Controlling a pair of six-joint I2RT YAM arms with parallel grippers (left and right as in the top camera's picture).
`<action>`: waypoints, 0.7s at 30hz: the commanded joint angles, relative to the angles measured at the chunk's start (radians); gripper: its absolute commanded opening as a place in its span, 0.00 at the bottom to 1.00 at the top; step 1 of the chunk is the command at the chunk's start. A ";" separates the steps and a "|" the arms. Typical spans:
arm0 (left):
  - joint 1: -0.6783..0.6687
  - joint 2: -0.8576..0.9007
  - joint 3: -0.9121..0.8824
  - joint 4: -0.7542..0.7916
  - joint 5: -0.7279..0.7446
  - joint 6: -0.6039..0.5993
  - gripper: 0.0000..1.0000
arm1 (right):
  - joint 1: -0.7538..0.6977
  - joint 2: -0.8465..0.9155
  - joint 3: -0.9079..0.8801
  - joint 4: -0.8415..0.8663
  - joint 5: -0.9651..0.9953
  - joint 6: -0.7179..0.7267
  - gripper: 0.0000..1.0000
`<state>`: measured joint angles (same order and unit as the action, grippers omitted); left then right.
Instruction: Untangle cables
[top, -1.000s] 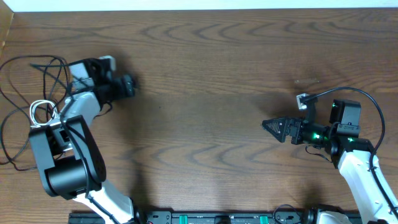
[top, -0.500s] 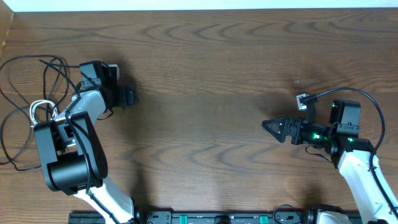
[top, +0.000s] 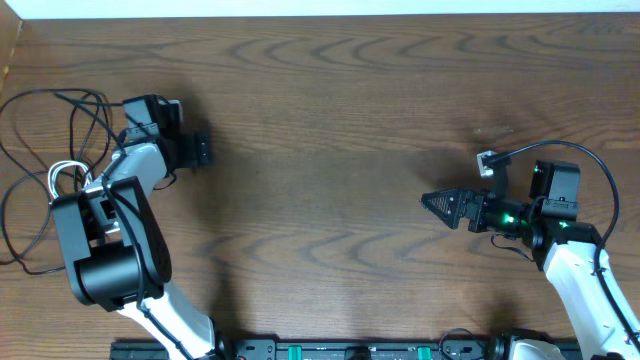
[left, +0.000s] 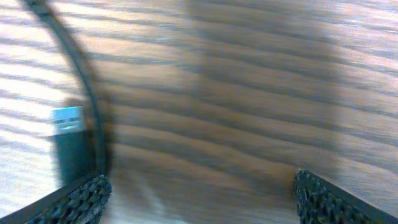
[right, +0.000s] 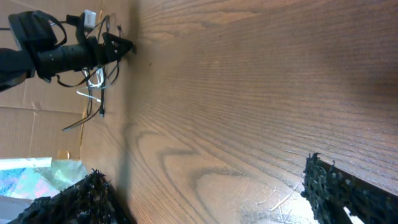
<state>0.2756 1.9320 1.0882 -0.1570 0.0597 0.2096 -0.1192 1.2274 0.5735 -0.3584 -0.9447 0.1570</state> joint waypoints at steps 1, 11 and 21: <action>0.053 0.092 -0.052 -0.044 -0.158 0.029 0.94 | 0.003 -0.012 0.004 -0.002 -0.003 0.015 0.99; 0.211 0.092 -0.052 -0.044 -0.158 0.022 0.95 | 0.003 -0.012 0.004 -0.002 -0.003 0.014 0.99; 0.371 0.092 -0.052 0.003 -0.158 -0.058 0.95 | 0.003 -0.012 0.004 -0.003 -0.004 0.024 0.99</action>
<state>0.5930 1.9366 1.0908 -0.1310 0.0147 0.1814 -0.1192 1.2274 0.5735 -0.3588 -0.9447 0.1719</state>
